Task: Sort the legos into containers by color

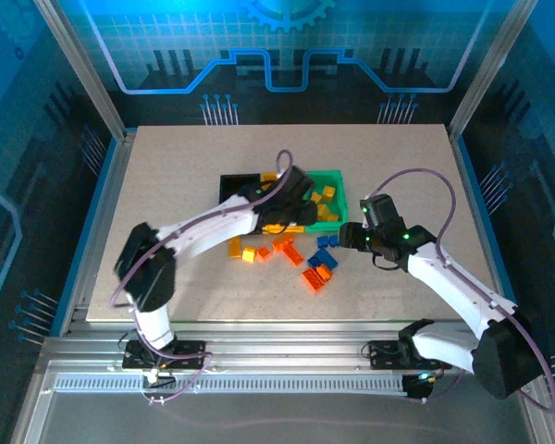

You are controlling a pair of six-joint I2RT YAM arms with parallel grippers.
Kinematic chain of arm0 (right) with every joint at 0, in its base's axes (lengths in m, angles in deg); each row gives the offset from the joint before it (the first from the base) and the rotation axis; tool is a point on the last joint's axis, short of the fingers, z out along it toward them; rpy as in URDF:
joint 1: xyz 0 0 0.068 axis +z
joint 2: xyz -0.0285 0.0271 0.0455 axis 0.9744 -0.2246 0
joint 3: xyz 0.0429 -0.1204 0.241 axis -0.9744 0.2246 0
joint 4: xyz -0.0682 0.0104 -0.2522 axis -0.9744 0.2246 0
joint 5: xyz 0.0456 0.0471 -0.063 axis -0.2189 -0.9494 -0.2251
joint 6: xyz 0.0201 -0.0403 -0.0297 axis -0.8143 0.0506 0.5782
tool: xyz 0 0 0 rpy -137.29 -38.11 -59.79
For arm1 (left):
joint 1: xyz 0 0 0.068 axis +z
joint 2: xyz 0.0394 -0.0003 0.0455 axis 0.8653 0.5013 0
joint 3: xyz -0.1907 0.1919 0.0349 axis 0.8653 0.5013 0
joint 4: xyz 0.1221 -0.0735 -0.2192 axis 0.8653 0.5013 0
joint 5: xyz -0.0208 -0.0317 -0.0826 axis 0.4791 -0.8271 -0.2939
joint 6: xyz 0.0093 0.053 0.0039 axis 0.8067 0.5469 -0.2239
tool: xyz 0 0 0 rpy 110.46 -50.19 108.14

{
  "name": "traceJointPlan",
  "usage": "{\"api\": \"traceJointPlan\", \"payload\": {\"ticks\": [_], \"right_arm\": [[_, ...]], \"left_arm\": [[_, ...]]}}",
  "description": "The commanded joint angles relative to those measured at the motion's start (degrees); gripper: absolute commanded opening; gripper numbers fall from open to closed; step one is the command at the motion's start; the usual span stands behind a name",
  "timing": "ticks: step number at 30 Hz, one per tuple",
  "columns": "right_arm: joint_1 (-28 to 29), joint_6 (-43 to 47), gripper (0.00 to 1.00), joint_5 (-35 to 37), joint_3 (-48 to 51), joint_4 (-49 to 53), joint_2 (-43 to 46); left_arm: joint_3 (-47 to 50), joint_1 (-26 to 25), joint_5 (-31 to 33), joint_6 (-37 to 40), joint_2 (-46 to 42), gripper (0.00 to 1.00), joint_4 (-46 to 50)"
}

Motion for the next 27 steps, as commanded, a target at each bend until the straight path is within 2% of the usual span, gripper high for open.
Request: {"api": "traceJointPlan", "payload": {"ticks": [1, 5, 7, 12, 16, 20, 22, 27], "right_arm": [[-1.11, 0.63, 0.60, 1.06, 0.58, 1.79, 1.51], [-1.34, 0.74, 0.60, 0.99, 0.97, 2.16, 2.34], [-1.42, 0.72, 0.61, 0.88, 1.19, 2.22, 2.55], [-1.66, 0.89, 0.61, 0.25, 1.46, 2.19, 2.85], [-1.69, 1.20, 0.61, -0.47, 1.35, 2.02, 2.77], [-1.60, 1.54, 0.61, -3.07, 1.48, 1.52, 2.00], [-1.16, 2.13, 0.61, -5.21, 1.70, 1.15, 1.48], [3.29, 4.67, 0.59, -9.30, 1.69, 1.49, -1.34]], "left_arm": [[-10.66, -0.10, -0.92, 3.78, 8.57, 0.41, 3.12], [-21.49, 1.10, -0.14, 3.63, 17.29, 0.42, 5.51], [-25.42, 1.44, -0.05, 3.49, 20.14, 0.46, 6.06], [-34.74, 1.49, -1.19, 2.74, 25.80, 0.75, 8.79], [-36.21, 1.38, -2.19, 1.79, 24.19, 0.90, 7.80], [-32.22, 1.31, -3.65, 0.79, 18.17, 0.99, 4.70], [-27.40, 1.16, -4.77, 0.12, 13.35, 0.99, 1.73], [-7.94, 0.27, -5.85, -1.47, -2.09, 0.99, -6.46]]}}
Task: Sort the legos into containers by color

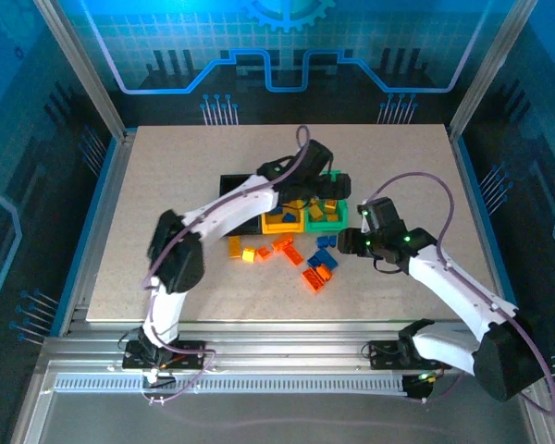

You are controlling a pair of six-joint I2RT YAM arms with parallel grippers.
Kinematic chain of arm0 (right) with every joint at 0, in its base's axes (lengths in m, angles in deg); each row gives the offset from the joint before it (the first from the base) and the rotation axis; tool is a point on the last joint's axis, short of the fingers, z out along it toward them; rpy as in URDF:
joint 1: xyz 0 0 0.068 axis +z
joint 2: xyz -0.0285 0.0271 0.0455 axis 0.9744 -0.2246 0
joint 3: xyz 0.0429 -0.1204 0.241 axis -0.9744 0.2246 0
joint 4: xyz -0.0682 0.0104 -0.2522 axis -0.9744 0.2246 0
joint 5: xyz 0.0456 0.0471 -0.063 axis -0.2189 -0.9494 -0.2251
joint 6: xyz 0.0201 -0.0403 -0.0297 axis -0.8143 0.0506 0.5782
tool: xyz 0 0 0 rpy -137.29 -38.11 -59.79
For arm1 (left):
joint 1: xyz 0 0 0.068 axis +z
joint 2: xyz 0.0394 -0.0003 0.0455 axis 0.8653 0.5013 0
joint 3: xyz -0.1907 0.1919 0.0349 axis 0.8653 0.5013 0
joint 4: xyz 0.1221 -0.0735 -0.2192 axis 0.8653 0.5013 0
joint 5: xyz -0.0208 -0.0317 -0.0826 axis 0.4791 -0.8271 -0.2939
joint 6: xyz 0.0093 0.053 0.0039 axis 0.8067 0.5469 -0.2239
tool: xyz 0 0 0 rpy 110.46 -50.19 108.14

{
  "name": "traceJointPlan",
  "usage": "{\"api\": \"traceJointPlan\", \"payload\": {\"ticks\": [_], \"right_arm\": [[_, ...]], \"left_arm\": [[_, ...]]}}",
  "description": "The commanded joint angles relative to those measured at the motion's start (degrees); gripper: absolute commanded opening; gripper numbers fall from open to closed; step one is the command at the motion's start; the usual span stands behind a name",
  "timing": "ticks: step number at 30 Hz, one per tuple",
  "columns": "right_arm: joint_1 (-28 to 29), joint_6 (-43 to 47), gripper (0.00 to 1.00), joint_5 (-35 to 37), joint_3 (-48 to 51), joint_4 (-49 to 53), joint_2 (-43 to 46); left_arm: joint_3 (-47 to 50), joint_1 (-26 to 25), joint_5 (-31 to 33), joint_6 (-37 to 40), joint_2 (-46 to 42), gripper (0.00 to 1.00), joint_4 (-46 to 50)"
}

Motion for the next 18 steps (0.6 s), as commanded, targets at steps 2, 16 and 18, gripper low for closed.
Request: {"api": "traceJointPlan", "payload": {"ticks": [2, 16, 18], "right_arm": [[5.36, 2.87, 0.58, -3.80, 0.22, 0.63, -3.37], [19.89, 3.85, 0.55, -1.70, -5.67, -1.04, -18.28], [20.39, 3.59, 0.55, -0.69, -6.00, -0.80, -19.40]], "left_arm": [[15.49, -0.93, -1.52, -2.72, -15.50, 0.99, -7.35], [58.42, -0.98, 5.87, -11.75, -50.78, 0.99, -1.43], [60.86, -0.94, 6.84, -12.52, -54.01, 0.99, 0.09]]}}
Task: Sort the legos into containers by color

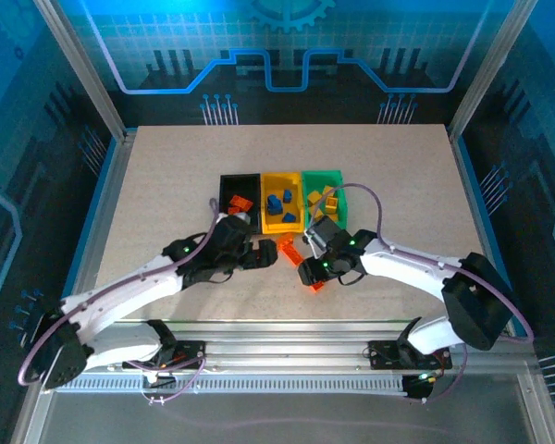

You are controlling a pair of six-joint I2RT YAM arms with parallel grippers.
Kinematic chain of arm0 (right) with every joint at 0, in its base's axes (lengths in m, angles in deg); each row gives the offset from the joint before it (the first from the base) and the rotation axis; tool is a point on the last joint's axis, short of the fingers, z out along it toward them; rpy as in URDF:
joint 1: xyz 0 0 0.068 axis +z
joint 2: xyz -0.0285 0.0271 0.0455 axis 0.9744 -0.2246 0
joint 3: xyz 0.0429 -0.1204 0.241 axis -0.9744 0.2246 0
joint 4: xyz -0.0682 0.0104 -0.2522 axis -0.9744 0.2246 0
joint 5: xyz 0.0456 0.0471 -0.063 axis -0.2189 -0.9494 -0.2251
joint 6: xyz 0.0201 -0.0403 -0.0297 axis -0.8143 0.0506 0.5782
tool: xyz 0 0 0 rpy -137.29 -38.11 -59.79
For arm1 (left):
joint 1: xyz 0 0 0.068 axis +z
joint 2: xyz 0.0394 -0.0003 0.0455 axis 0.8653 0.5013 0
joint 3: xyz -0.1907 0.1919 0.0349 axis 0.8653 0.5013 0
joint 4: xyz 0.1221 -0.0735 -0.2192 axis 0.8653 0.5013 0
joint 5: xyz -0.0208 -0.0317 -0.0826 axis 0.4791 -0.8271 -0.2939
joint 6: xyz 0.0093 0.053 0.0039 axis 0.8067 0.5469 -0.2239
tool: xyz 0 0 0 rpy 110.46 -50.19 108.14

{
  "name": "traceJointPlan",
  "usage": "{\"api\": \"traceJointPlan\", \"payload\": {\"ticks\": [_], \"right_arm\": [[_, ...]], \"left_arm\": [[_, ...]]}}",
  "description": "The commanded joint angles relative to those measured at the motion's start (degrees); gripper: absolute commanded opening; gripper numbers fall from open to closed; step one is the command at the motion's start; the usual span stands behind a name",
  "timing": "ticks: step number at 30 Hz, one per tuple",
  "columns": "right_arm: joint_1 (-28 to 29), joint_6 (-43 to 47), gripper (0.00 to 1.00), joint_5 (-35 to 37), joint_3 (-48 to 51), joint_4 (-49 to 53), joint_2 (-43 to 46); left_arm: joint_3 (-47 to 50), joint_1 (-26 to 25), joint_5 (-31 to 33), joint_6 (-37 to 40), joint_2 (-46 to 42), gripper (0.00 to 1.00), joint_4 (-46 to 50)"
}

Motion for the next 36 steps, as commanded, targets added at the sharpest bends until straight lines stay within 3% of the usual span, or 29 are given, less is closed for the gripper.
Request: {"api": "traceJointPlan", "payload": {"ticks": [1, 13, 20, 27, 36], "right_arm": [[1.07, 0.55, 0.55, 2.62, -1.79, 0.86, -1.83], [6.44, -0.48, 0.55, 2.47, -4.02, 3.28, -6.76], [12.17, -1.29, 0.55, 2.84, -5.94, 4.87, -4.10], [10.78, -4.21, 0.59, 12.71, -7.16, 10.23, -1.55], [10.26, -5.45, 0.61, 15.00, -7.32, 9.40, -8.42]], "left_arm": [[2.77, 0.04, 3.47, -2.97, -5.49, 0.99, 3.61], [5.84, 1.35, 5.14, -3.30, -9.76, 0.99, 6.37], [6.30, 2.50, 4.87, -3.17, -10.91, 0.99, 6.98], [6.82, 3.72, 5.13, -3.26, -12.43, 0.99, 7.56], [7.74, 4.34, 4.91, -3.68, -12.96, 0.99, 7.39]]}}
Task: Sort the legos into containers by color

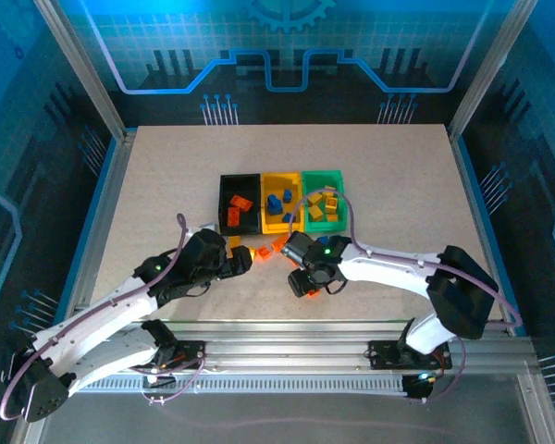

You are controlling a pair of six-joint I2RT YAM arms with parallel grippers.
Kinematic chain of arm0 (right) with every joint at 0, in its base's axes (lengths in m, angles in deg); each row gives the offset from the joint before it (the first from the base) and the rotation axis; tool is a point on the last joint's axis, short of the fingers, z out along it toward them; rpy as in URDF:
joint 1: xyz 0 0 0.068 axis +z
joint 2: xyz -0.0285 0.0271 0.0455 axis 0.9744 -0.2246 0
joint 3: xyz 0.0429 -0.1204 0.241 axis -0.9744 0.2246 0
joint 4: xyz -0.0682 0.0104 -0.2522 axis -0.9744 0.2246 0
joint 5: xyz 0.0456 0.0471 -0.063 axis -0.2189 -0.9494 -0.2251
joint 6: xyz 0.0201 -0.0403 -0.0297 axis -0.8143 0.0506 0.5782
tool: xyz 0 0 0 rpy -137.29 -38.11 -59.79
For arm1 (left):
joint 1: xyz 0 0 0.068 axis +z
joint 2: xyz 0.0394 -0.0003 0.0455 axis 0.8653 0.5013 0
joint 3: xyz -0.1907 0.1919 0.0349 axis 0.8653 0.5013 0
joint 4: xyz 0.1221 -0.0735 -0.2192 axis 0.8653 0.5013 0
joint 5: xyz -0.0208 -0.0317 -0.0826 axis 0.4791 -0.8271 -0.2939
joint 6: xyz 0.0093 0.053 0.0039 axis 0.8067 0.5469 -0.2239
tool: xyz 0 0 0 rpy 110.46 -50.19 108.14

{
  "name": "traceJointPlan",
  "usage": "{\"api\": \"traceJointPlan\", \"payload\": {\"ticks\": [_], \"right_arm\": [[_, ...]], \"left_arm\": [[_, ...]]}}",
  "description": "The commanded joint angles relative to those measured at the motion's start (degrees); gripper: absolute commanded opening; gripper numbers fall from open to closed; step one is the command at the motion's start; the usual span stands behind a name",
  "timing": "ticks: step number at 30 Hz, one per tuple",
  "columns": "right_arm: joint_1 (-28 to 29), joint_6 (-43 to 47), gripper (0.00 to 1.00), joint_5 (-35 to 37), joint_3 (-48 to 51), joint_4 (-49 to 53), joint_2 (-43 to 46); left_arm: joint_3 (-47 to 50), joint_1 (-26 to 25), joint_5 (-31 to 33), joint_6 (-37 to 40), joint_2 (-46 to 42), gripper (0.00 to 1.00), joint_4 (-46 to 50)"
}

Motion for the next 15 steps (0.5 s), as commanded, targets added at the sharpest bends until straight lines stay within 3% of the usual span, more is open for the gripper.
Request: {"api": "traceJointPlan", "payload": {"ticks": [1, 8, 15], "right_arm": [[-0.47, -1.40, 0.61, 3.29, -1.05, 1.05, -2.68], [0.43, -0.68, 0.57, 4.31, -2.56, 0.54, -7.96], [1.03, -0.68, 0.37, 4.83, -3.35, 0.05, -8.84]], "left_arm": [[0.84, 0.57, 0.69, -1.10, -0.85, 0.99, 1.35], [1.42, 1.04, 0.96, -1.05, -2.23, 0.99, 2.22], [2.12, 1.51, 0.85, -1.45, -3.20, 0.99, 2.39]]}}
